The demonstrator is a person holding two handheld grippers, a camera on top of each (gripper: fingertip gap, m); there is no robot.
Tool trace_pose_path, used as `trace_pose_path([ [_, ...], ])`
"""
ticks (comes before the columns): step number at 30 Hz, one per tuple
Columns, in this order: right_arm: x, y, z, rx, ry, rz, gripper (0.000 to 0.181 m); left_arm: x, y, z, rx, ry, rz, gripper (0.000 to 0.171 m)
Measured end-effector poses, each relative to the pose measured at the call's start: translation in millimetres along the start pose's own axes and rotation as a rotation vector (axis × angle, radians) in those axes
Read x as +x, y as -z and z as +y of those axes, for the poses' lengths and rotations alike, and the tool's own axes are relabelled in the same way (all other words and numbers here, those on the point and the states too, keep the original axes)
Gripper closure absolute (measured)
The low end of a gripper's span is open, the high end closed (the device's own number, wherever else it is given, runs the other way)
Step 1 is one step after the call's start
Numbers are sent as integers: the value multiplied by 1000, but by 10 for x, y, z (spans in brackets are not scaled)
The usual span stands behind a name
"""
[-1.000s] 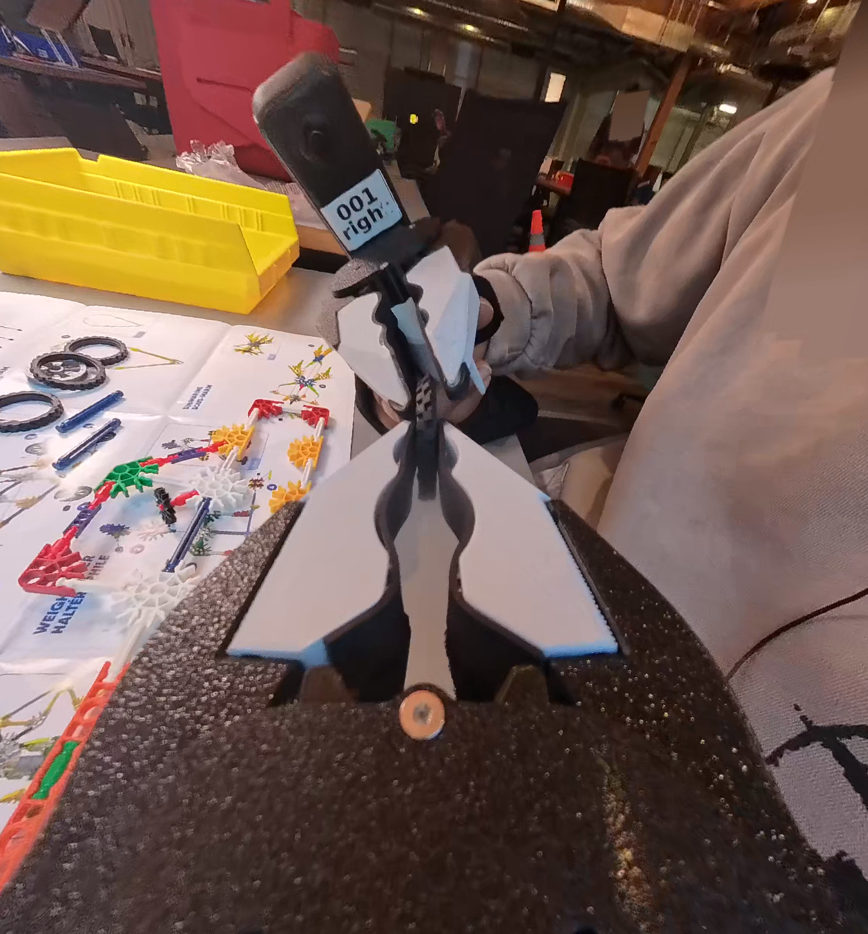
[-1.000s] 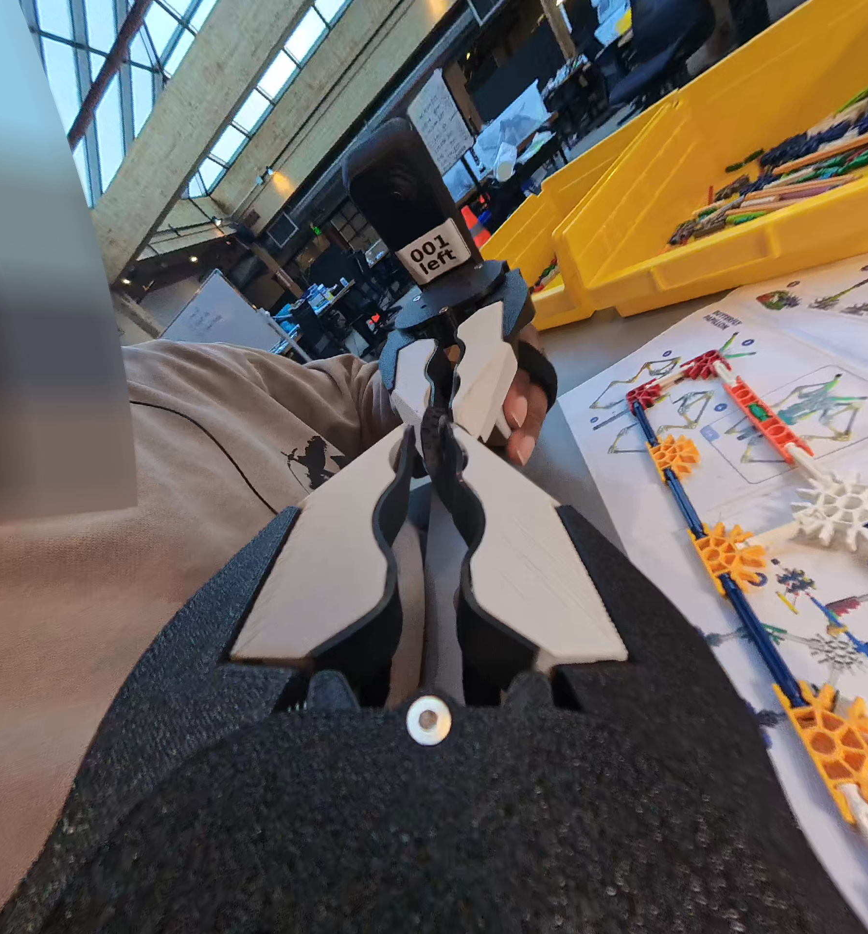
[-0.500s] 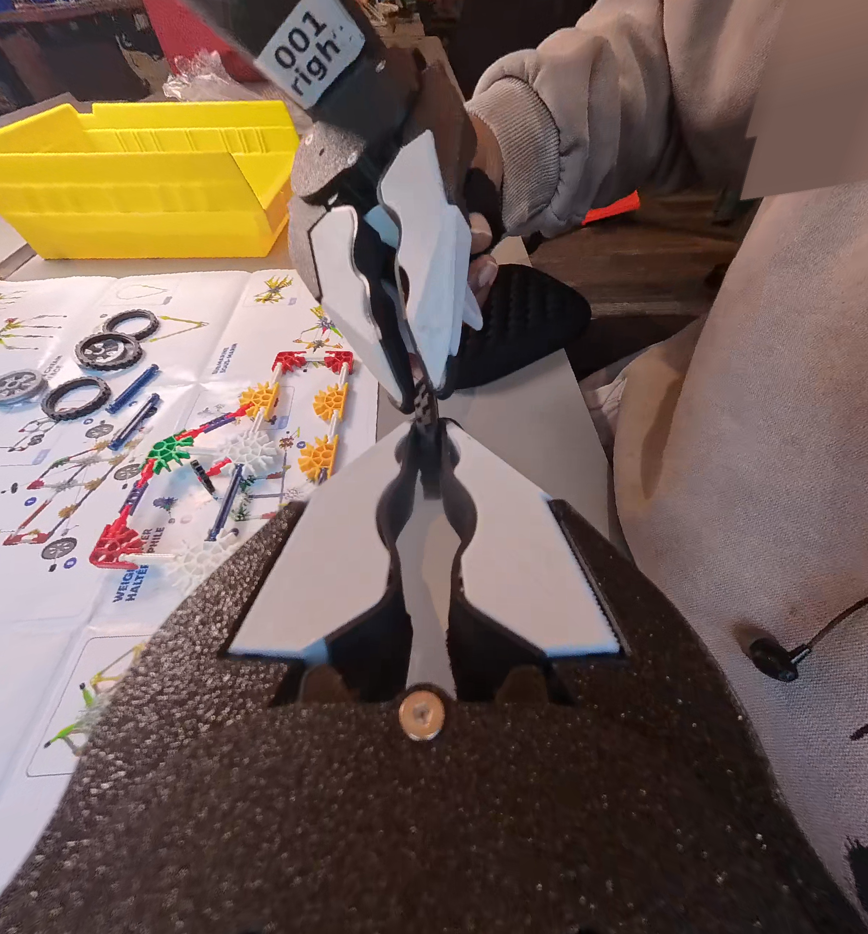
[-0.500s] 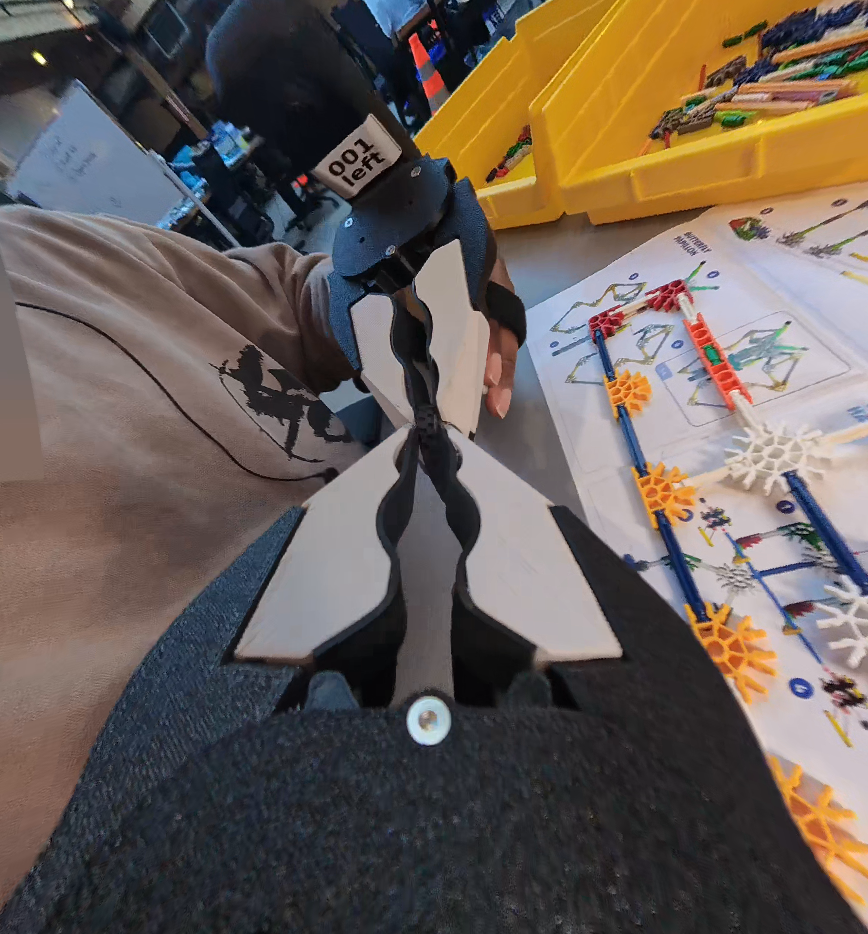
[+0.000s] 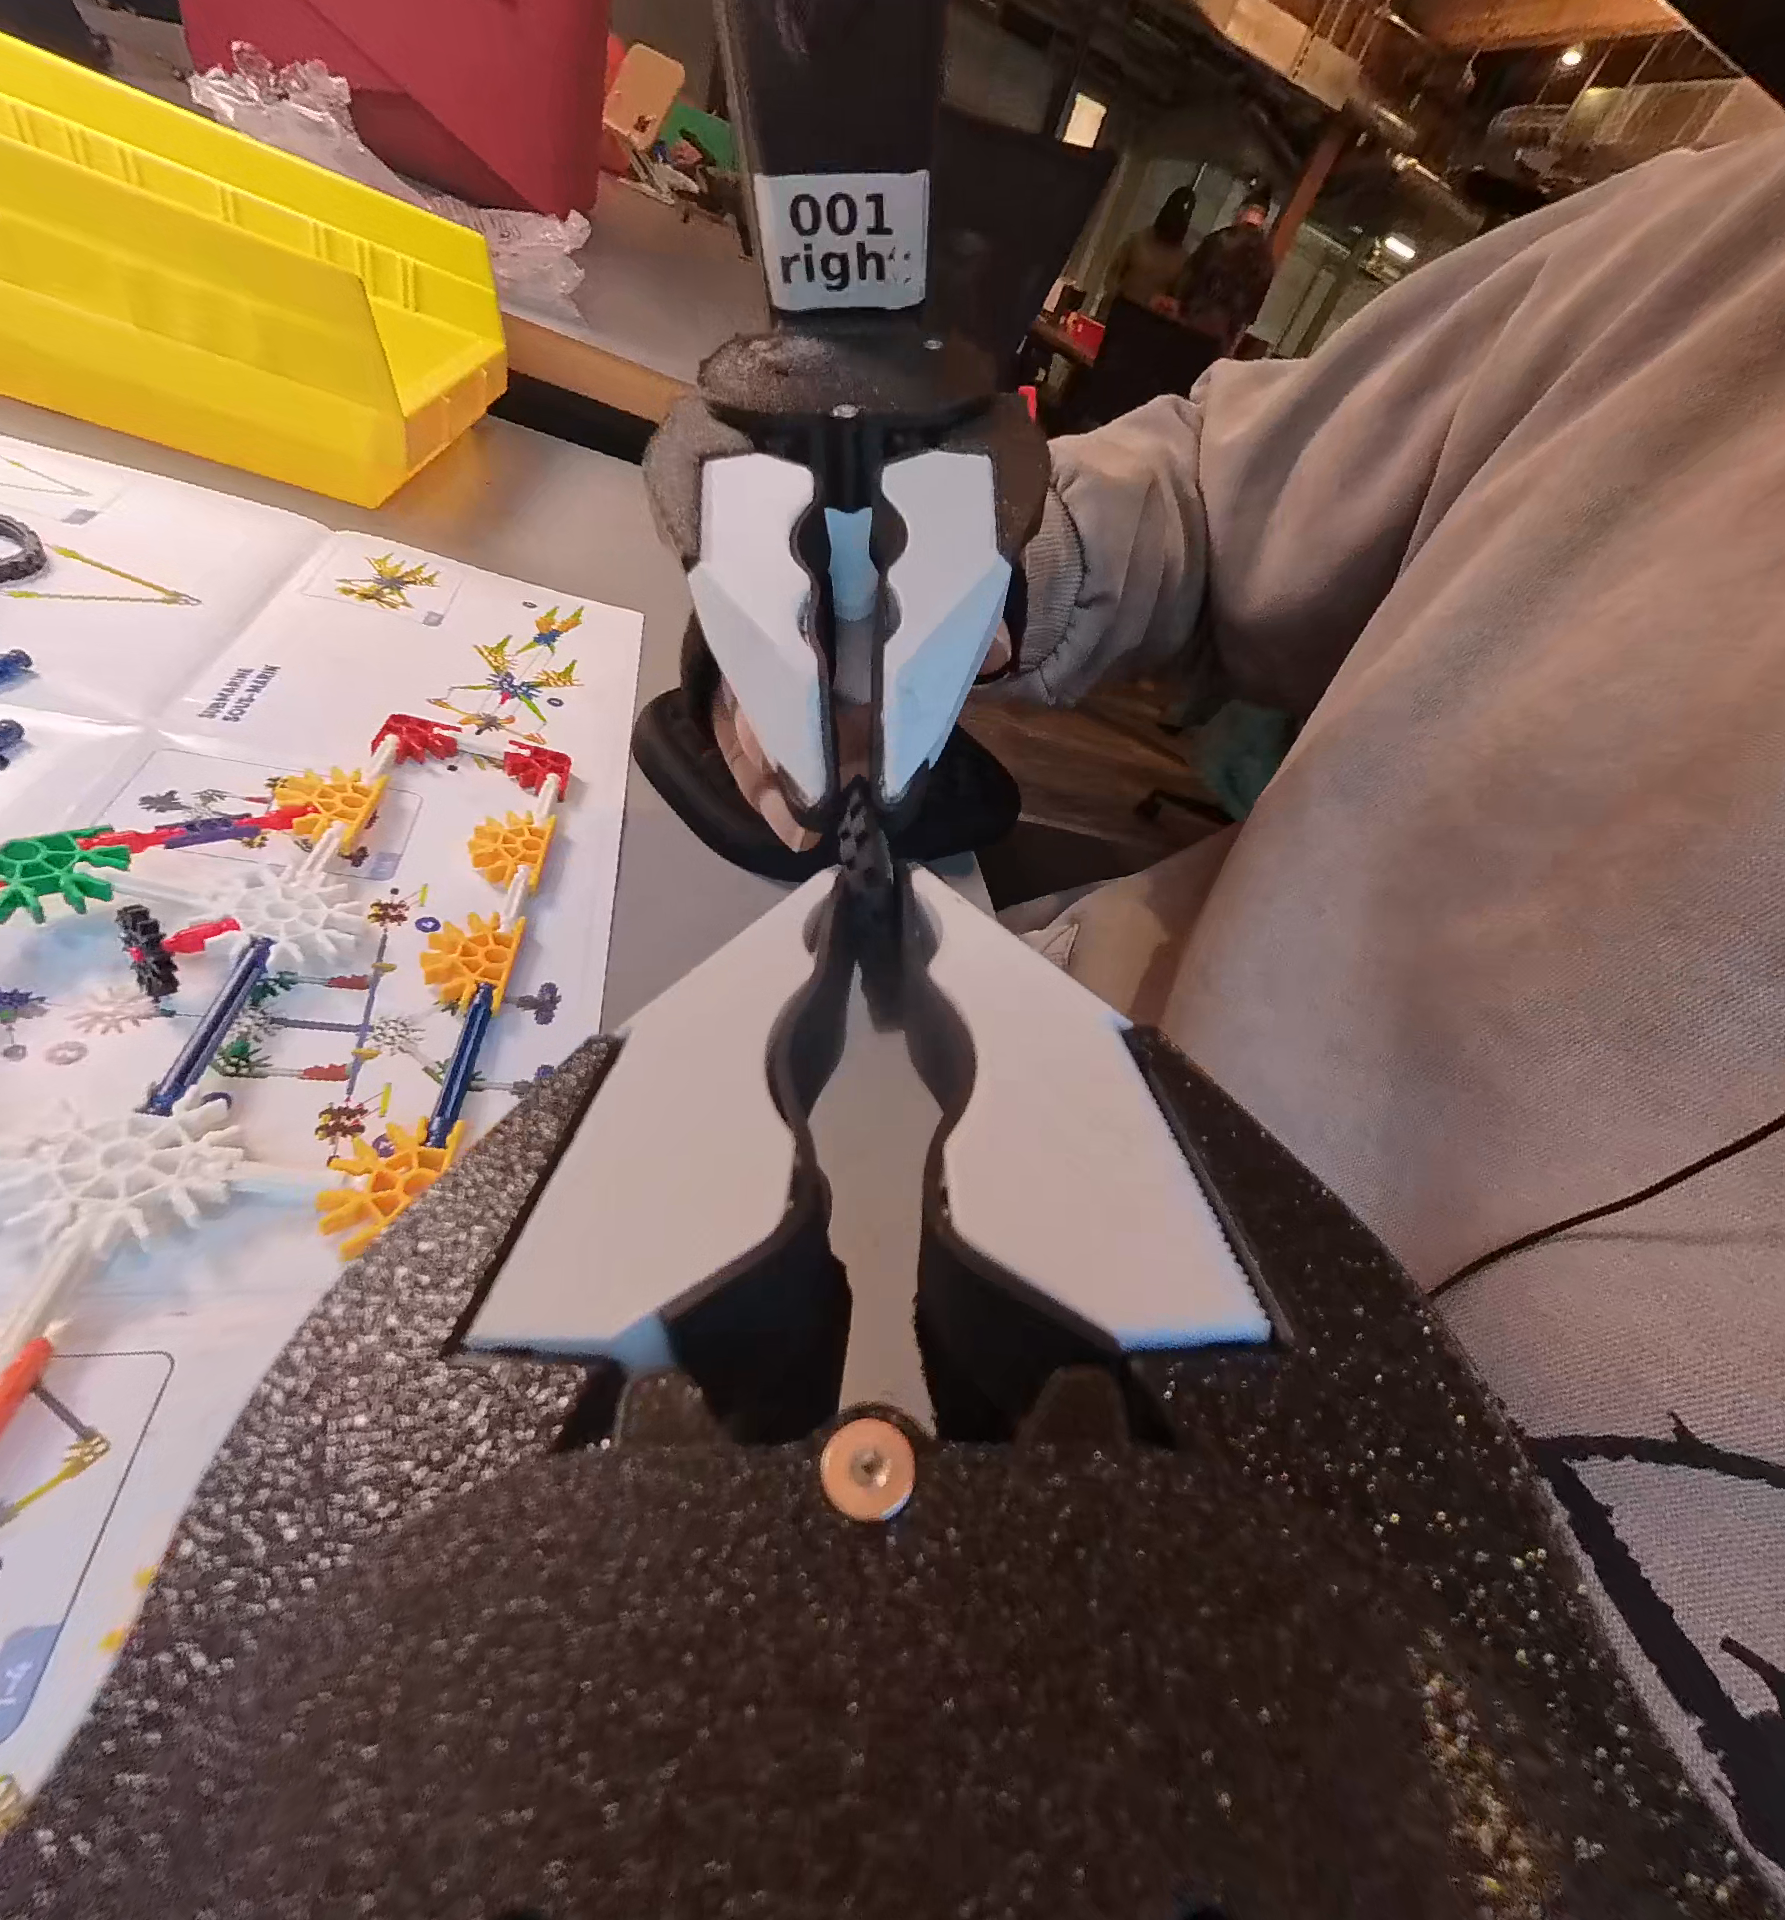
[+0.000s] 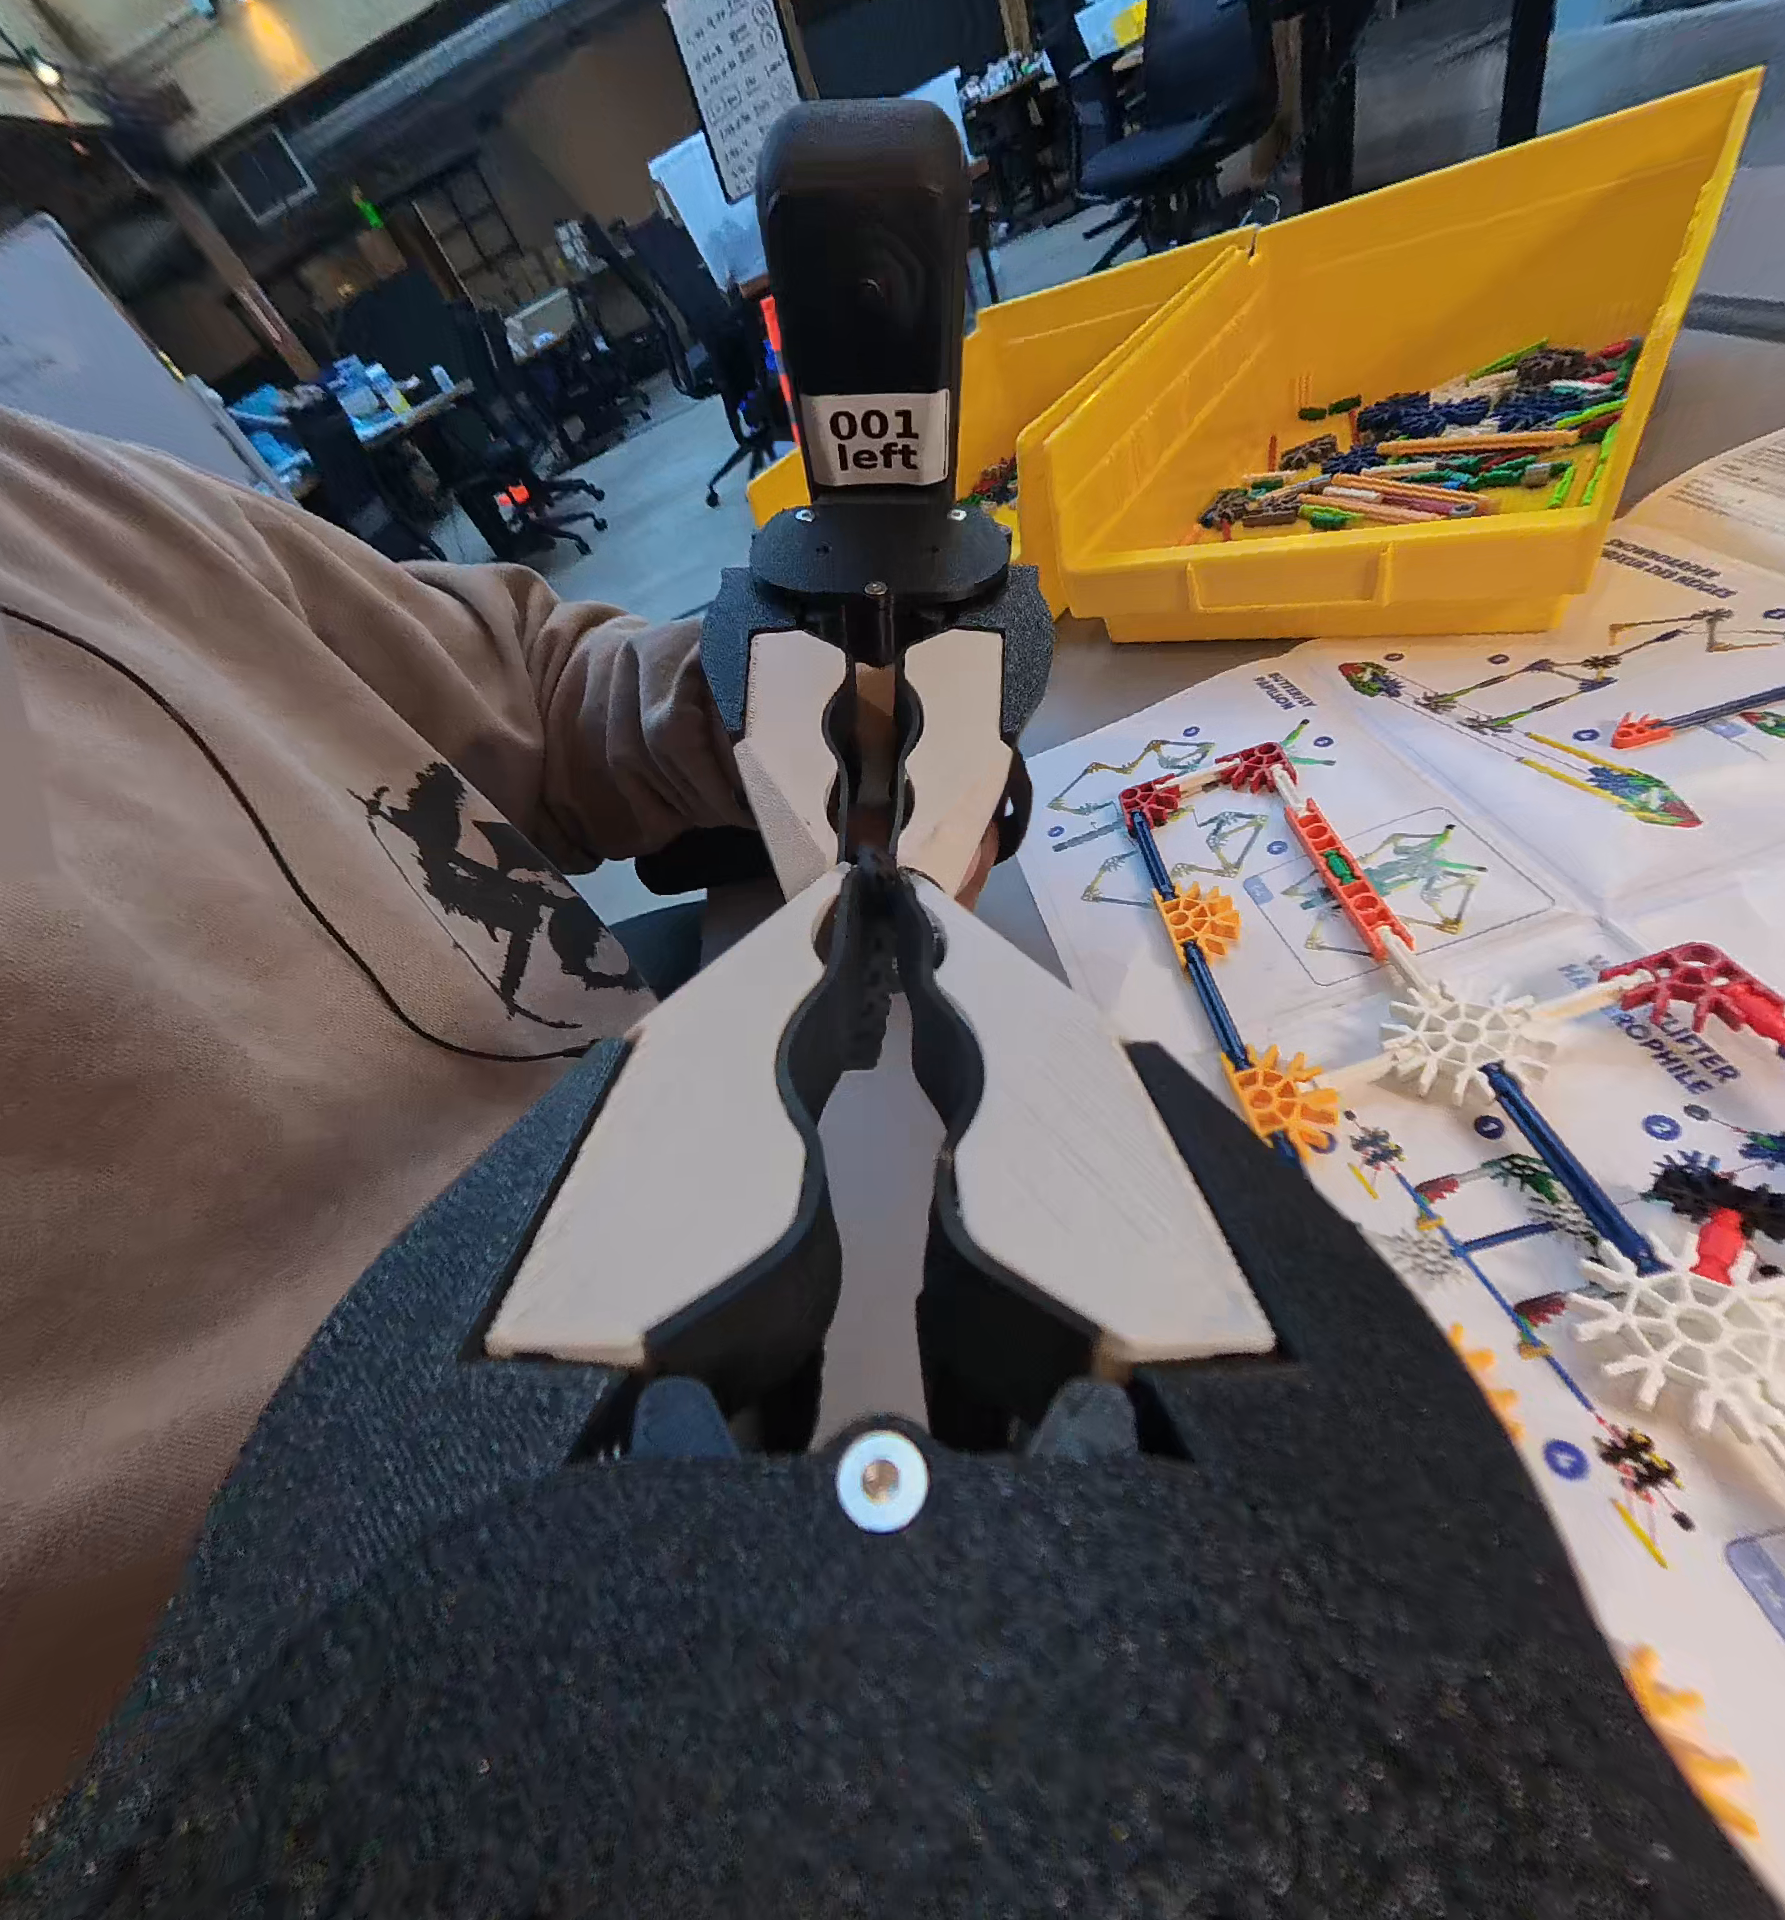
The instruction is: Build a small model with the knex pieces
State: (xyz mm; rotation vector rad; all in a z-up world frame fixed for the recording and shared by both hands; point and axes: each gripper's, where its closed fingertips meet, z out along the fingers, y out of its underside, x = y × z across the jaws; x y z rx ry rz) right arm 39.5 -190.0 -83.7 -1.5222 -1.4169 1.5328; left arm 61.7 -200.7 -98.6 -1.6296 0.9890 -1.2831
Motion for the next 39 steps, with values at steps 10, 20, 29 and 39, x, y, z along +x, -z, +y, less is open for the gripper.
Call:
trace_pose_path([
  [10,-44,-36,108,48,-301,-145,177,-50,14,136,-131,-379,-155,168],
  [20,0,-5,275,-255,152,31,170,-215,-7,177,-277,-916,-426,168],
  [29,-234,30,27,-82,502,3,176,-27,93,-5,-55,-706,-264,154],
  [39,-315,72,82,-92,256,-142,174,21,34,76,-145,-816,-273,169],
])
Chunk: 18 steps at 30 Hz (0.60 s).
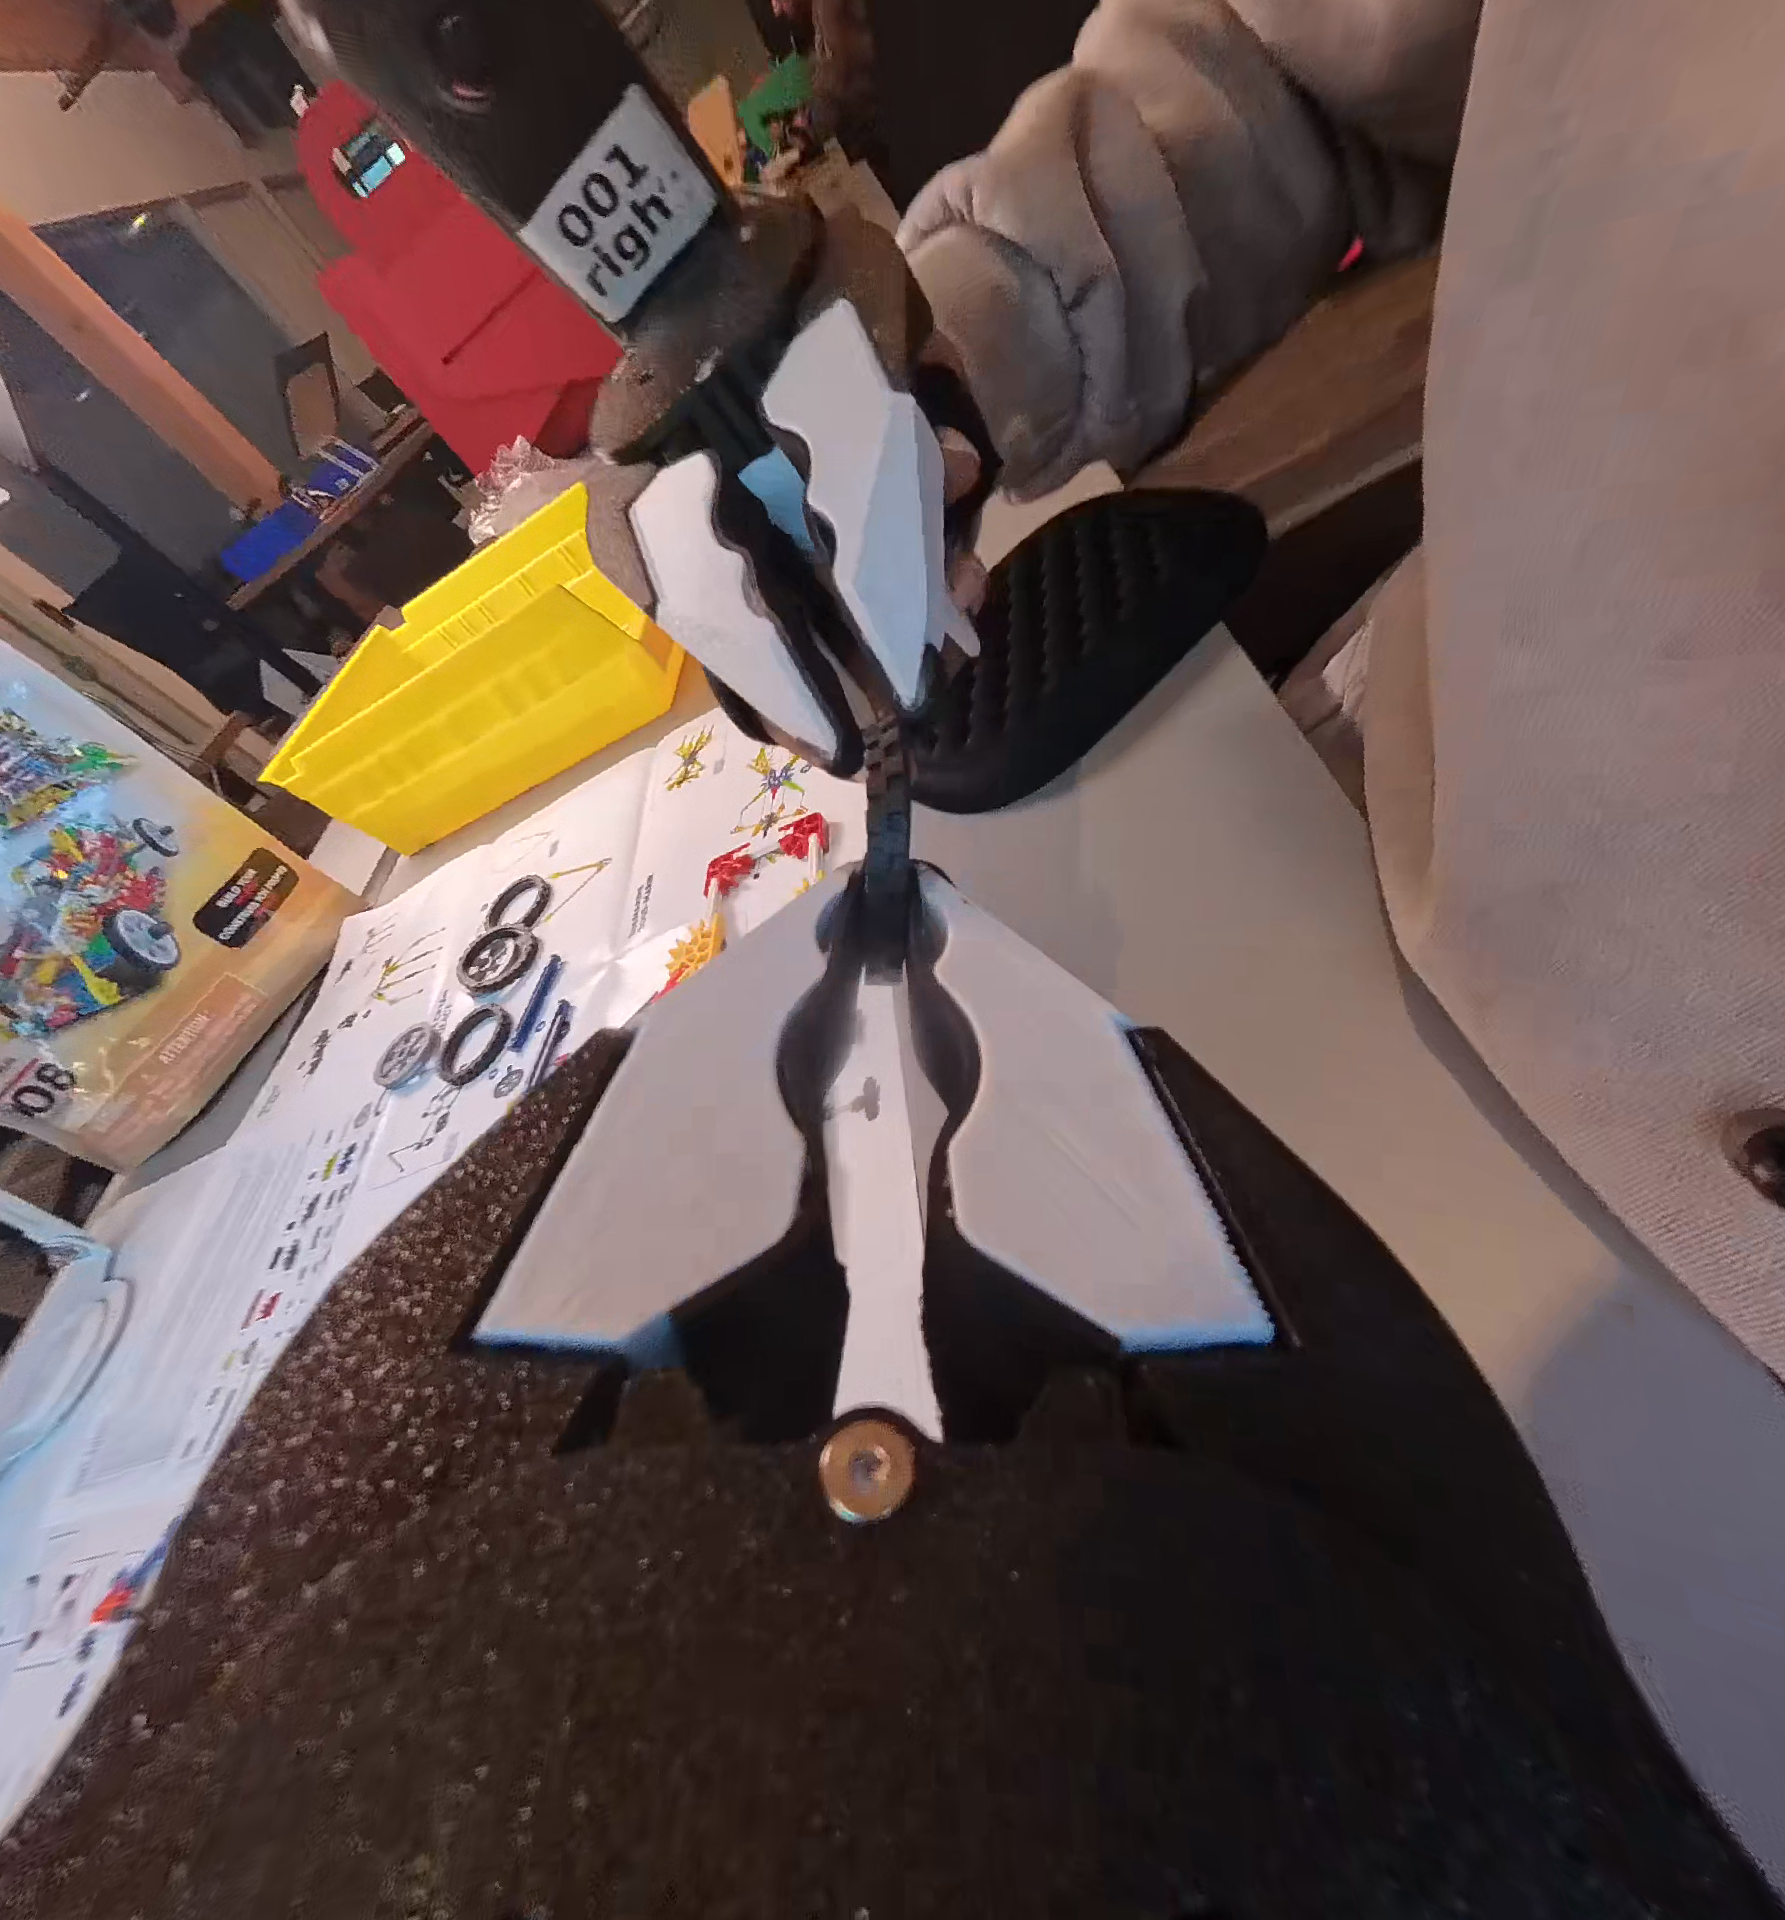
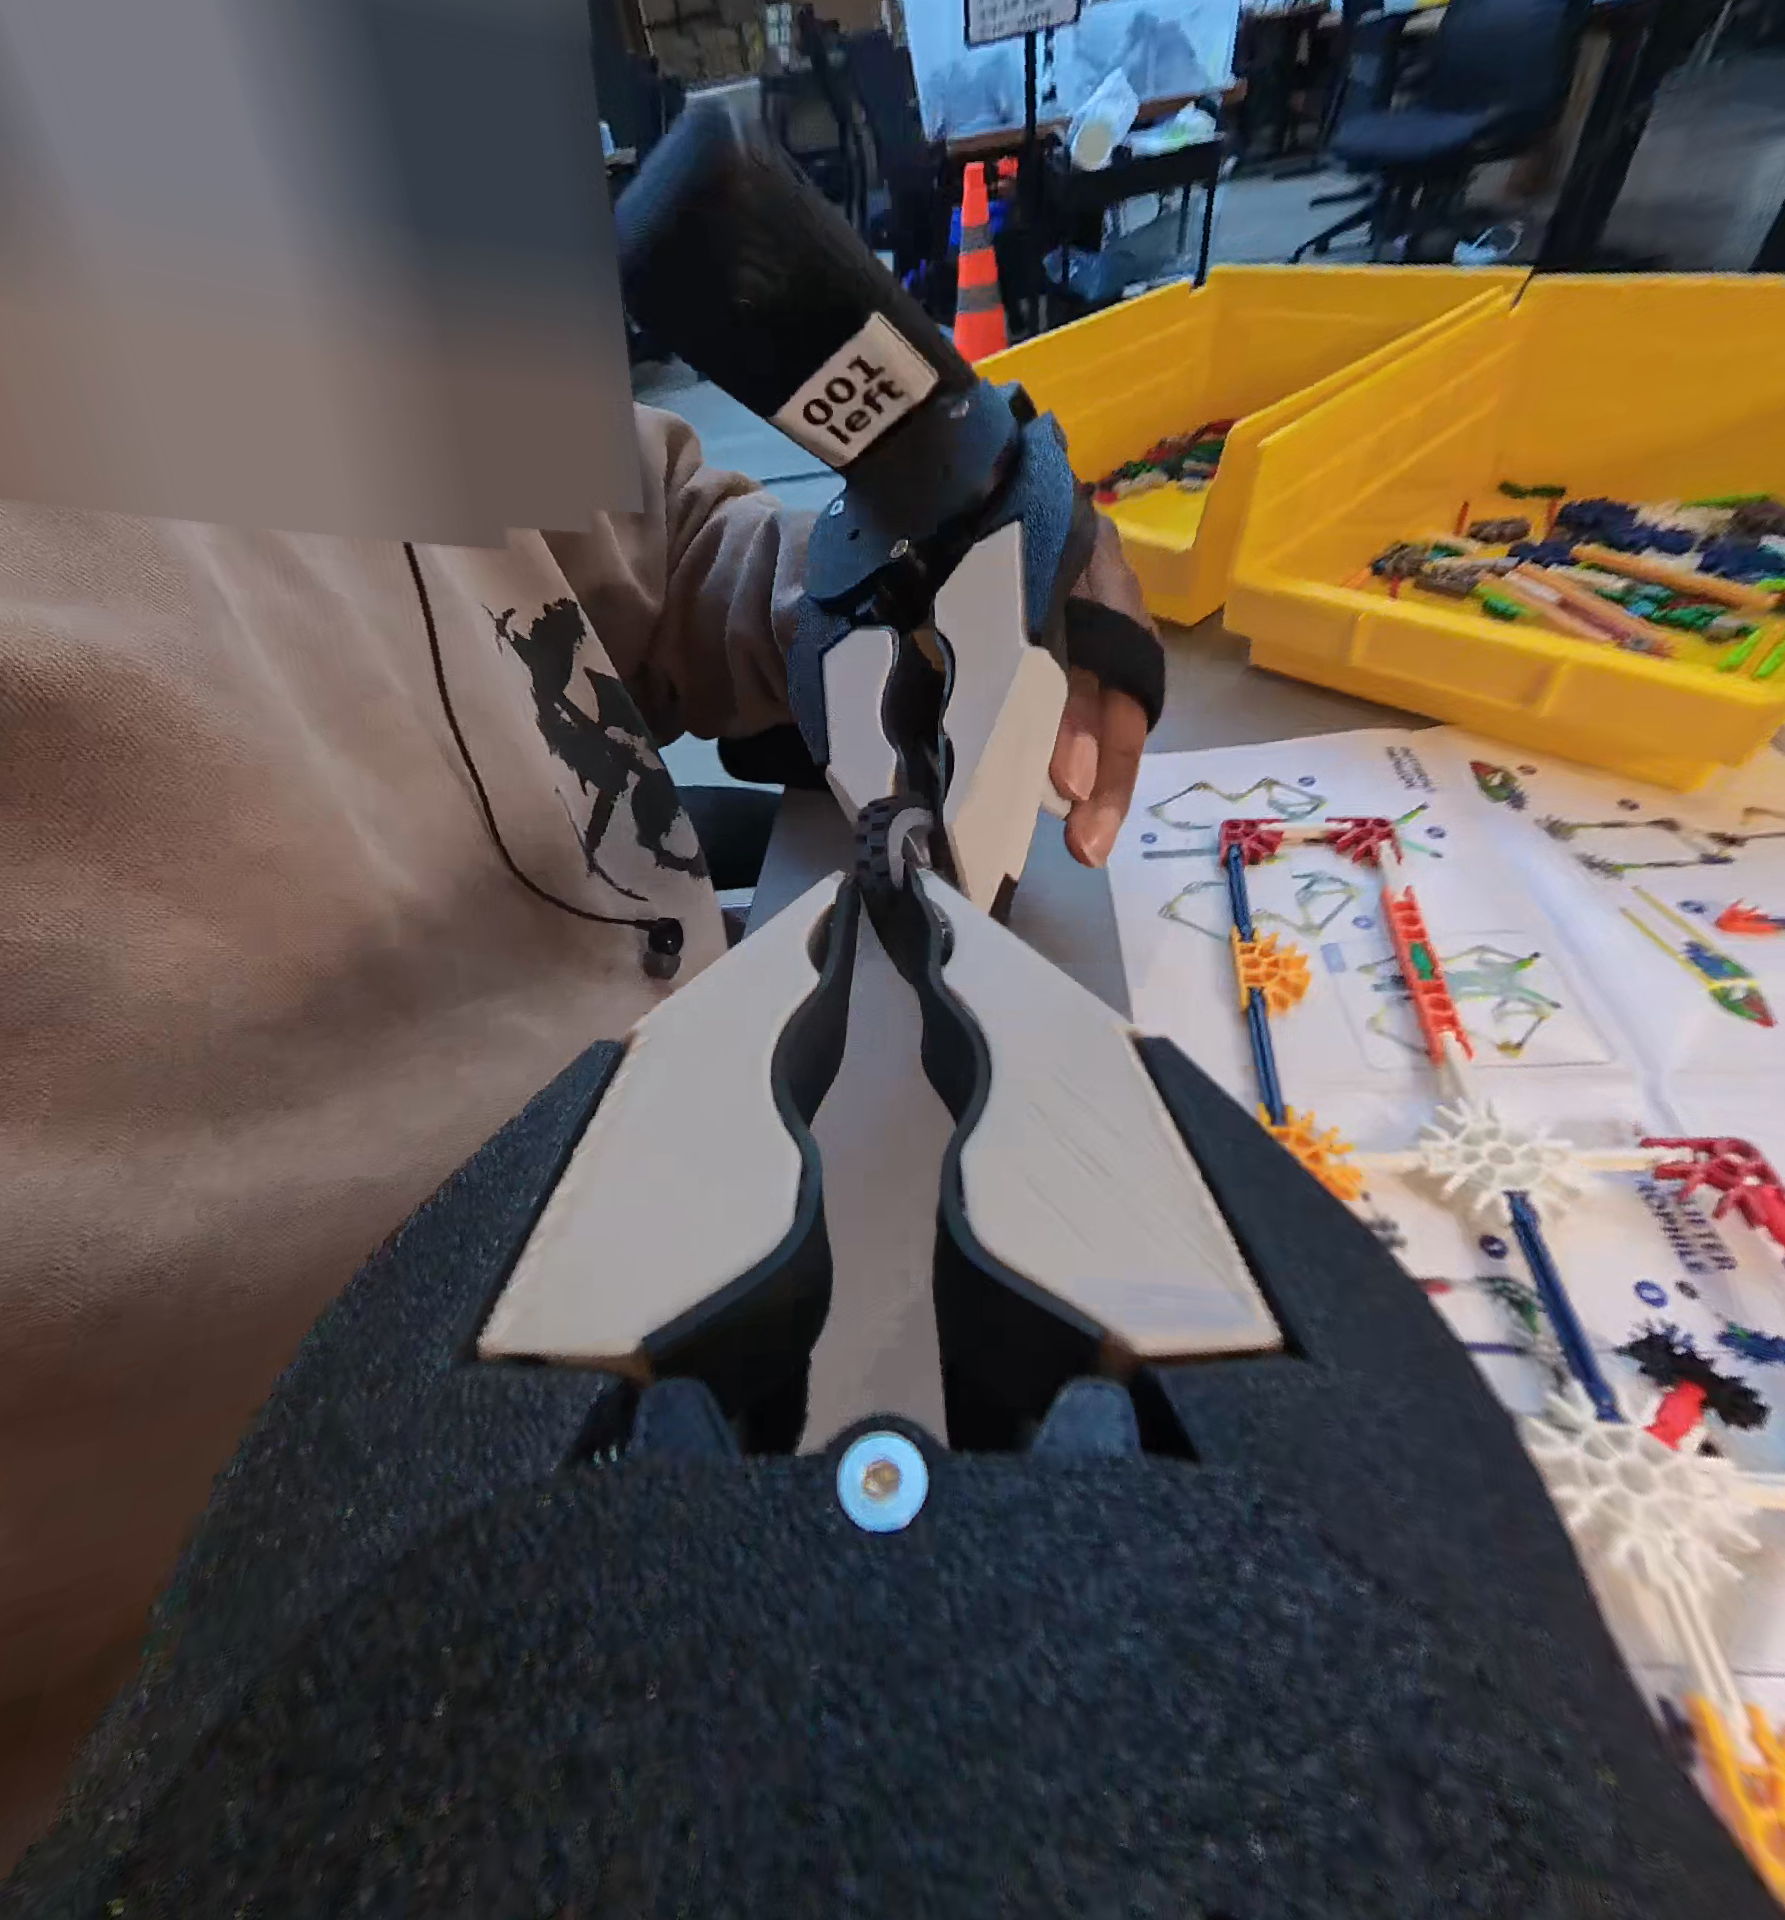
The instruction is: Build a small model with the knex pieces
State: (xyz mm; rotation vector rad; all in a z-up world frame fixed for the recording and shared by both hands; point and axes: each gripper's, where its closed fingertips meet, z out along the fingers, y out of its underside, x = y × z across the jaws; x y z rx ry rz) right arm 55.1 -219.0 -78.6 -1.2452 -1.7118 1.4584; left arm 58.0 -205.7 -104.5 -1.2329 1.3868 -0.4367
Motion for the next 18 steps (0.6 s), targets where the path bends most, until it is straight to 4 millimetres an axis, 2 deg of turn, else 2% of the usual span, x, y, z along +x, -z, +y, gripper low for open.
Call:
trace_pose_path([
  [4,-38,-17,127,-93,-119,-93,167,46,-50,89,-65,-102,-12,169],
  [9,-16,-56,326,-218,-87,-118,172,130,-96,225,-137,-166,7,169],
  [14,79,-79,308,-211,139,33,175,111,-86,277,-139,-17,27,169],
  [18,147,-90,237,-151,203,178,177,95,-121,269,-126,92,35,169],
])
